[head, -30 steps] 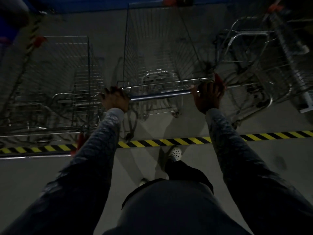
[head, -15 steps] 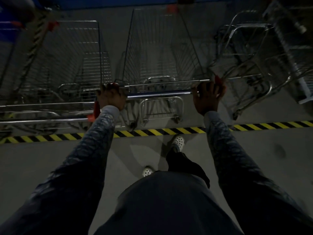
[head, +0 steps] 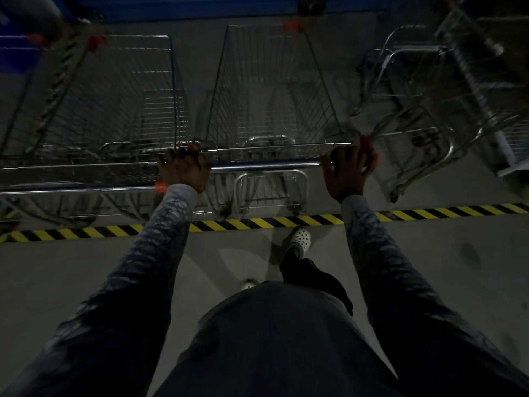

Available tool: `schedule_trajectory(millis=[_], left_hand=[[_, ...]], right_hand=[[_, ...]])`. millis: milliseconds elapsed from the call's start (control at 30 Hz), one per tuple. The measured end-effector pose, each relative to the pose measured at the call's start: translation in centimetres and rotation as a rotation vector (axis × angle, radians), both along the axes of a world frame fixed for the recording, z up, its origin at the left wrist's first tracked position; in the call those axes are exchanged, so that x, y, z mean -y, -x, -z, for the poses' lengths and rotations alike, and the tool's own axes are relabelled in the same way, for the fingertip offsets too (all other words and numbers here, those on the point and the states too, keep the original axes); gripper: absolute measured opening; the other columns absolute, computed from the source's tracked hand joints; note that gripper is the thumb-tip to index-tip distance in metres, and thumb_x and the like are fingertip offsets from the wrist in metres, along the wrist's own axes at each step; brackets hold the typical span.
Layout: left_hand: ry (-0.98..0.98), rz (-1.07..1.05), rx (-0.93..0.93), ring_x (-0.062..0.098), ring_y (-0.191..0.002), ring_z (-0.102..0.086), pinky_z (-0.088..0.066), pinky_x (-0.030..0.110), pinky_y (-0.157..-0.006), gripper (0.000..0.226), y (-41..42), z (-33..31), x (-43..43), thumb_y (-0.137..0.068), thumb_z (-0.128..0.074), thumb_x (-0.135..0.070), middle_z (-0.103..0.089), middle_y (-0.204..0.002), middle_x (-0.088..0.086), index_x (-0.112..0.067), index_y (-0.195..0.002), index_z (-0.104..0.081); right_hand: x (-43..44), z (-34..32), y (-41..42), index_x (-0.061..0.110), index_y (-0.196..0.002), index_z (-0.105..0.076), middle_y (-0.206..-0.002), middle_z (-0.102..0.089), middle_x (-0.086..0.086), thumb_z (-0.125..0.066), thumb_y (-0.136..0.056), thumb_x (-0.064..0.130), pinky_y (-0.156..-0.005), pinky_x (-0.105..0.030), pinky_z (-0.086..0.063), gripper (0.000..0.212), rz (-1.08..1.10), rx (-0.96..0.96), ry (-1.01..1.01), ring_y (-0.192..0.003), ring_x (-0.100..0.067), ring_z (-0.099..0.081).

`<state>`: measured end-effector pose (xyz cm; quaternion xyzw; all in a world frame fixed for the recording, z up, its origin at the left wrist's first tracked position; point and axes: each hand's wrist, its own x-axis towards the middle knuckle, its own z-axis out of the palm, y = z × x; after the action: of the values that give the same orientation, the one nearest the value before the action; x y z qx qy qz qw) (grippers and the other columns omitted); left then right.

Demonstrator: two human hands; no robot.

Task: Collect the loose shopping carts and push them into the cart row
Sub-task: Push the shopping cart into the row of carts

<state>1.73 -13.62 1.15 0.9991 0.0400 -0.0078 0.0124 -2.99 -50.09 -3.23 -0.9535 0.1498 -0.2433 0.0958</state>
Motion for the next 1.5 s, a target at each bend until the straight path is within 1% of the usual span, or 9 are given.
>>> schedule_trajectory(millis=[100,233,367,500,767,933,1133,1300,1500], left_hand=[[0.056,0.01,0.012,0.041,-0.124,-0.047,-0.019,0.057,-0.113,0.076,0.3,0.2,-0.3,-0.085,-0.011,-0.048,-0.062,-0.121,0.024,-0.005,-0.123,-0.061],[0.052,0.067,0.023,0.038,-0.13,-0.043,-0.011,0.044,-0.11,0.071,0.8,-0.1,-0.7,-0.088,-0.017,-0.045,-0.057,-0.132,0.022,-0.01,-0.136,-0.055],[-0.013,0.064,-0.058,0.043,-0.124,-0.049,-0.03,0.053,-0.108,0.072,0.7,0.0,-1.6,-0.089,-0.016,-0.052,-0.055,-0.131,0.025,-0.01,-0.13,-0.058],[-0.096,0.207,-0.019,0.04,-0.112,-0.053,-0.032,0.05,-0.099,0.065,1.4,-0.7,-2.5,-0.09,-0.021,-0.044,-0.063,-0.112,0.023,-0.004,-0.117,-0.064],[-0.138,0.257,-0.01,0.039,-0.109,-0.05,-0.04,0.051,-0.089,0.051,2.1,-1.3,-2.9,-0.085,-0.034,-0.036,-0.065,-0.099,0.022,0.0,-0.105,-0.064],[-0.116,0.228,-0.003,0.039,-0.112,-0.05,-0.042,0.05,-0.086,0.049,2.3,-1.3,-2.7,-0.085,-0.038,-0.034,-0.066,-0.101,0.02,-0.001,-0.111,-0.063],[-0.115,0.204,-0.016,0.039,-0.111,-0.051,-0.042,0.049,-0.087,0.048,2.3,-1.4,-2.4,-0.084,-0.038,-0.033,-0.066,-0.1,0.019,-0.001,-0.108,-0.064],[-0.104,0.202,-0.007,0.04,-0.113,-0.05,-0.042,0.051,-0.089,0.053,2.3,-1.2,-2.4,-0.086,-0.034,-0.034,-0.066,-0.101,0.022,-0.001,-0.117,-0.062],[-0.108,0.169,-0.002,0.041,-0.118,-0.049,-0.041,0.051,-0.092,0.053,2.3,-1.1,-2.3,-0.087,-0.032,-0.035,-0.064,-0.107,0.025,-0.001,-0.114,-0.063]], right_hand=[[0.2,-0.1,0.1,0.02,-0.09,-0.061,-0.107,-0.057,-0.011,-0.047,-0.099,0.054,-0.116,-0.046,-0.005,0.038,-0.005,-0.01,-0.006,-0.111,-0.027,-0.043],[0.0,-0.2,0.2,0.019,-0.089,-0.061,-0.103,-0.057,-0.01,-0.046,-0.098,0.053,-0.116,-0.048,-0.008,0.038,0.0,-0.004,-0.006,-0.109,-0.027,-0.043],[-0.3,-0.1,0.8,0.019,-0.09,-0.064,-0.103,-0.057,-0.01,-0.045,-0.099,0.052,-0.116,-0.044,-0.004,0.039,0.006,-0.017,0.031,-0.109,-0.026,-0.042],[-0.6,-0.2,1.6,0.02,-0.091,-0.062,-0.106,-0.056,-0.011,-0.051,-0.099,0.048,-0.116,-0.035,0.013,0.032,-0.022,-0.003,0.01,-0.111,-0.026,-0.041],[-1.1,0.2,2.3,0.02,-0.089,-0.062,-0.1,-0.055,-0.007,-0.045,-0.103,0.051,-0.118,-0.036,0.004,0.038,-0.022,0.044,0.004,-0.108,-0.03,-0.05],[-1.7,0.1,2.3,0.019,-0.088,-0.063,-0.098,-0.058,-0.006,-0.047,-0.103,0.045,-0.118,-0.043,-0.008,0.034,0.014,0.089,-0.015,-0.107,-0.029,-0.053],[-2.0,-0.2,2.3,0.019,-0.089,-0.064,-0.097,-0.059,-0.005,-0.047,-0.102,0.041,-0.118,-0.04,-0.003,0.03,0.028,0.109,-0.014,-0.107,-0.029,-0.054],[-1.9,0.0,2.4,0.019,-0.088,-0.065,-0.098,-0.06,-0.005,-0.049,-0.102,0.04,-0.119,-0.041,-0.005,0.029,0.032,0.11,-0.006,-0.106,-0.028,-0.053],[-2.0,-0.1,2.4,0.019,-0.088,-0.065,-0.096,-0.06,-0.004,-0.048,-0.102,0.039,-0.119,-0.043,-0.007,0.03,0.026,0.112,0.005,-0.104,-0.027,-0.052]])
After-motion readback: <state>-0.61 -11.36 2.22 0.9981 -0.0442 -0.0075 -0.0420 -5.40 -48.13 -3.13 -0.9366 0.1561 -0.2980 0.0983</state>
